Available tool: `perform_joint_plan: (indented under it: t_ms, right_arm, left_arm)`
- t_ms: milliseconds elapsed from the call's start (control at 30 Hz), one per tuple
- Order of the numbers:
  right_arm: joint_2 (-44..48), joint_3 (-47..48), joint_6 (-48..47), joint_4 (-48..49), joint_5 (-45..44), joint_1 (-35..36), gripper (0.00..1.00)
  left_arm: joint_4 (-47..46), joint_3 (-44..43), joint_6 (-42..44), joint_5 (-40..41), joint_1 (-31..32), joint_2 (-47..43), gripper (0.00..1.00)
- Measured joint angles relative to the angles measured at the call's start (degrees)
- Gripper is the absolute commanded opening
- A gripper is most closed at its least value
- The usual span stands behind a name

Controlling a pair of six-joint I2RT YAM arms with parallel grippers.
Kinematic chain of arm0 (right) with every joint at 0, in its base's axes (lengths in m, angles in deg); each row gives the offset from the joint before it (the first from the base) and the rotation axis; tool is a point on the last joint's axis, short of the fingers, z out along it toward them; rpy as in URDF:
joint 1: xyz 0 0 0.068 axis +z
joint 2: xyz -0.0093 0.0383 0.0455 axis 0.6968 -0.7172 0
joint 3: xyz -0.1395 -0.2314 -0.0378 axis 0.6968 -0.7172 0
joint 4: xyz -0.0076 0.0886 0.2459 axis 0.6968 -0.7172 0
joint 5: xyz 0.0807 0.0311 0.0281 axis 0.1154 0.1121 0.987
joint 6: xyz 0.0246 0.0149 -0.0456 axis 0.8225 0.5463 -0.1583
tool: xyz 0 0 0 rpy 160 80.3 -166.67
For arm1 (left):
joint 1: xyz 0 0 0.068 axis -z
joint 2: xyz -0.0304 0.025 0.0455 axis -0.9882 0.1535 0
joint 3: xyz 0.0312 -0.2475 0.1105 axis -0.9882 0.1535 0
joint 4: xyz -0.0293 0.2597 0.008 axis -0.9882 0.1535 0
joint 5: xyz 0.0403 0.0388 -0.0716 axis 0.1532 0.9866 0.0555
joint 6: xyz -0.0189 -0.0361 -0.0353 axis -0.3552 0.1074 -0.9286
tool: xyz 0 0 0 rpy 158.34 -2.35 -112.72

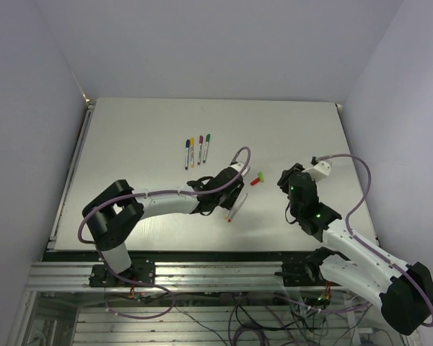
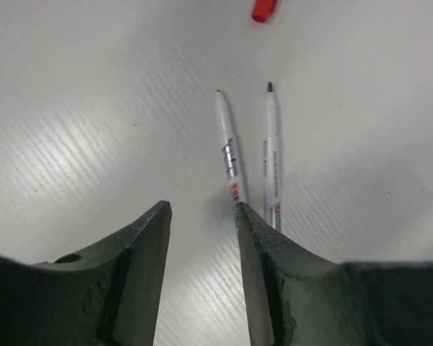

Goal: Insert the pens into the pen caps

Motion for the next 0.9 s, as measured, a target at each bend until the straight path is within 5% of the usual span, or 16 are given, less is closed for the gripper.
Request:
perform_joint_plan:
  t_ms: [900]
  right_arm:
    - [0.07, -1.31, 1.09, -0.55, 0.76, -0.07, 0.33]
  left_arm:
    - [-2.32, -0.02, -0.57, 0.55, 2.23, 4.09, 0.52]
